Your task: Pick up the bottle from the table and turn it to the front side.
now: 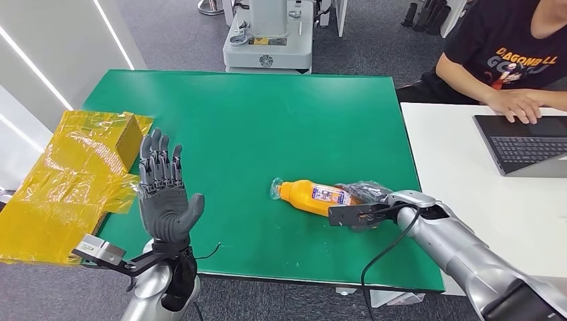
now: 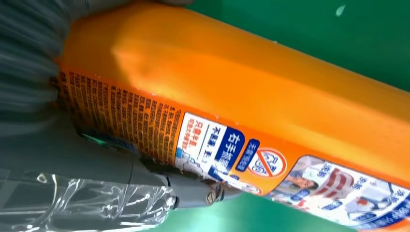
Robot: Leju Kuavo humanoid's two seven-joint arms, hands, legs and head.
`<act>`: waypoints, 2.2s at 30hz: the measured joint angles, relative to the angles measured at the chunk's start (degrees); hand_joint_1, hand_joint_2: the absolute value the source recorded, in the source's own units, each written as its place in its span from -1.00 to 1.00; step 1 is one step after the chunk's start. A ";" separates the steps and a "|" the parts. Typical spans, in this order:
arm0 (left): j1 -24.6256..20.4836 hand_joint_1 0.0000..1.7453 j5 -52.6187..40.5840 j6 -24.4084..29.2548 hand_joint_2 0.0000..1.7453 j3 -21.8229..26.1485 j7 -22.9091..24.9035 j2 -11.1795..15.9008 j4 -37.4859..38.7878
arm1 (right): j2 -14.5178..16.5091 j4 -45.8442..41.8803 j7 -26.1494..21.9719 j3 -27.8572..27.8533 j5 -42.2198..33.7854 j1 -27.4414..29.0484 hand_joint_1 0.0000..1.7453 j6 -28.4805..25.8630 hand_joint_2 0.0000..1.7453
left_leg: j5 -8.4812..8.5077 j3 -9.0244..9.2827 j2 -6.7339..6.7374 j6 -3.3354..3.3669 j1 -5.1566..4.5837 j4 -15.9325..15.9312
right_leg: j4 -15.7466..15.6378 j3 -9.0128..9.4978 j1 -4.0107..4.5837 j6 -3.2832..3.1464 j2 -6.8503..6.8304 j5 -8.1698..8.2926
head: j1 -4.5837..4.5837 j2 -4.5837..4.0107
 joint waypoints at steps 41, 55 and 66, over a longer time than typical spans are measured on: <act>-5.29 -1.00 -1.32 -8.67 1.00 -2.44 5.05 -0.76 10.04 | 10.51 -28.46 -9.20 -25.56 8.53 26.02 1.00 -50.48 1.00 | 0.04 -0.15 -0.05 0.04 0.00 -0.04 | 0.03 -0.12 0.00 0.03 -0.04 0.01 | 0.00 0.00; -8.23 -1.00 -1.43 -12.49 1.00 -3.56 6.62 -0.37 12.13 | 13.79 -27.69 -12.10 -18.69 3.98 21.50 1.00 -38.32 1.00 | 0.04 -0.17 -0.05 0.04 0.00 -0.04 | 0.03 -0.13 0.01 0.03 -0.04 0.01 | 0.00 0.00; -8.28 -1.00 -2.39 -10.66 1.00 -3.56 8.13 -0.29 13.05 | 14.97 -26.39 -12.14 -15.61 3.47 19.74 1.00 -32.88 1.00 | 0.04 -0.18 -0.06 0.04 0.00 -0.04 | 0.02 -0.13 0.00 0.03 -0.04 0.01 | 0.00 0.00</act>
